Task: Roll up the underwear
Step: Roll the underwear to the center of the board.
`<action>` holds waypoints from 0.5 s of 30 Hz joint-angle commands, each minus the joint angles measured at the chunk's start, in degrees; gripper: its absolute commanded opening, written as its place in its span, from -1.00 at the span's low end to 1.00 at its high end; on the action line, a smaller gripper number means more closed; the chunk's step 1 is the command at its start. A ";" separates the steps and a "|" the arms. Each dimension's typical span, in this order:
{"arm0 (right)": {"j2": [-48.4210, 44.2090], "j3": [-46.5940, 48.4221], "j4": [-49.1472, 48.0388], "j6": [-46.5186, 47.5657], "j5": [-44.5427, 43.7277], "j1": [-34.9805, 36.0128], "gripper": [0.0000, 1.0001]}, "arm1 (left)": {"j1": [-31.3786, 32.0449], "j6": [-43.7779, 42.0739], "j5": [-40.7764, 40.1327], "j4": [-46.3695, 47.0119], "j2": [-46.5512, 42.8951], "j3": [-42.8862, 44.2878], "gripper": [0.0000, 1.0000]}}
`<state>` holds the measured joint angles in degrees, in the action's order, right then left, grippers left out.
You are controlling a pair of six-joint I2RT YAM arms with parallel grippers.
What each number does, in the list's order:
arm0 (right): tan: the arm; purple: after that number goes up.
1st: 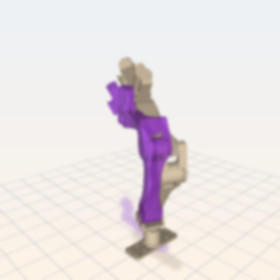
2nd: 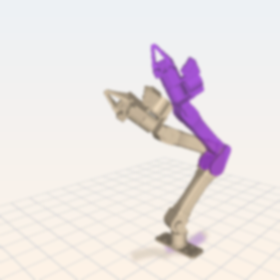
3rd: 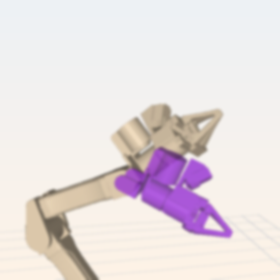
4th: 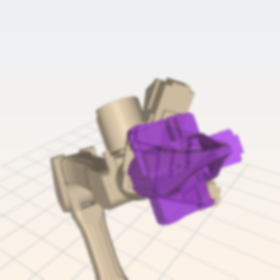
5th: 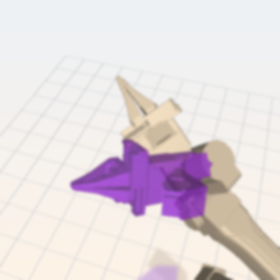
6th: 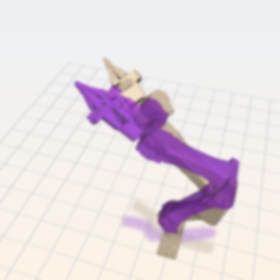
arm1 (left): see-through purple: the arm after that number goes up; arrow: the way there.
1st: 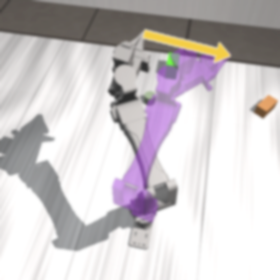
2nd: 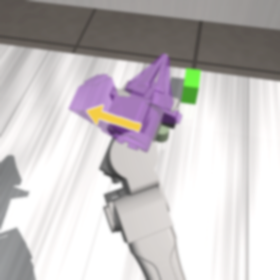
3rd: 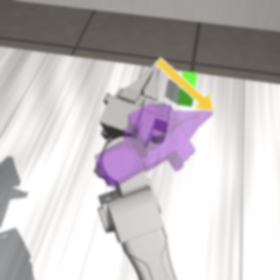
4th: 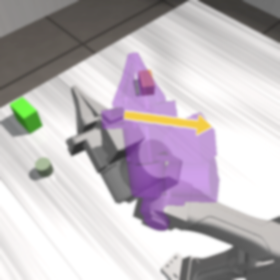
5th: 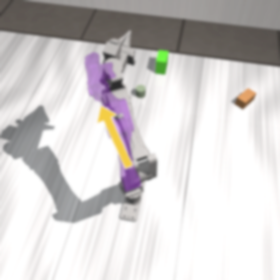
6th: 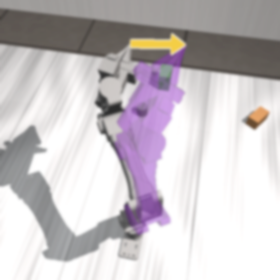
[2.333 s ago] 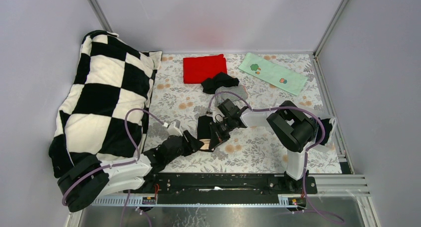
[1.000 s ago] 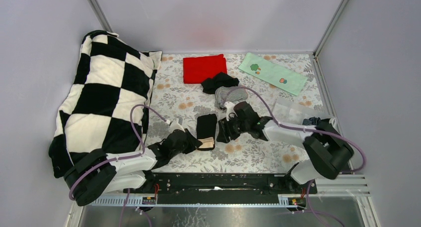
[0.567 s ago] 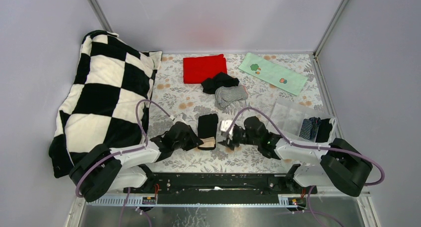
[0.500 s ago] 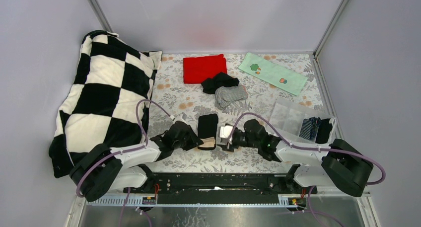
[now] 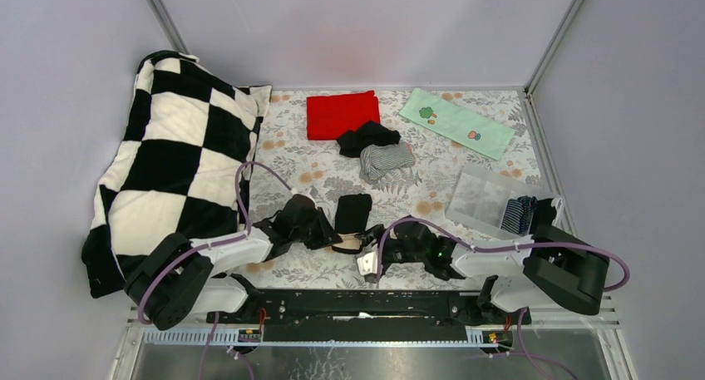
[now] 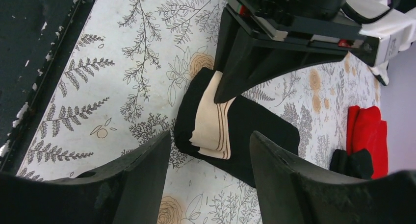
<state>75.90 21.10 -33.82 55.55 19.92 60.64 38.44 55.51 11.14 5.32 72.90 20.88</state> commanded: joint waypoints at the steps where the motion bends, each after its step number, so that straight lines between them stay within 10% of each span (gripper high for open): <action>1: 2.39 2.61 -2.30 5.50 -1.46 2.18 0.35 | -1.26 -3.99 3.31 -7.10 1.97 0.17 -0.90; 15: 11.78 2.71 -7.26 13.17 -9.94 4.32 0.32 | -4.18 -6.70 8.00 -7.20 3.46 0.74 -0.96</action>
<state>86.06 22.04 -37.41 64.38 13.43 64.51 35.07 51.86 17.58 4.49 74.70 21.85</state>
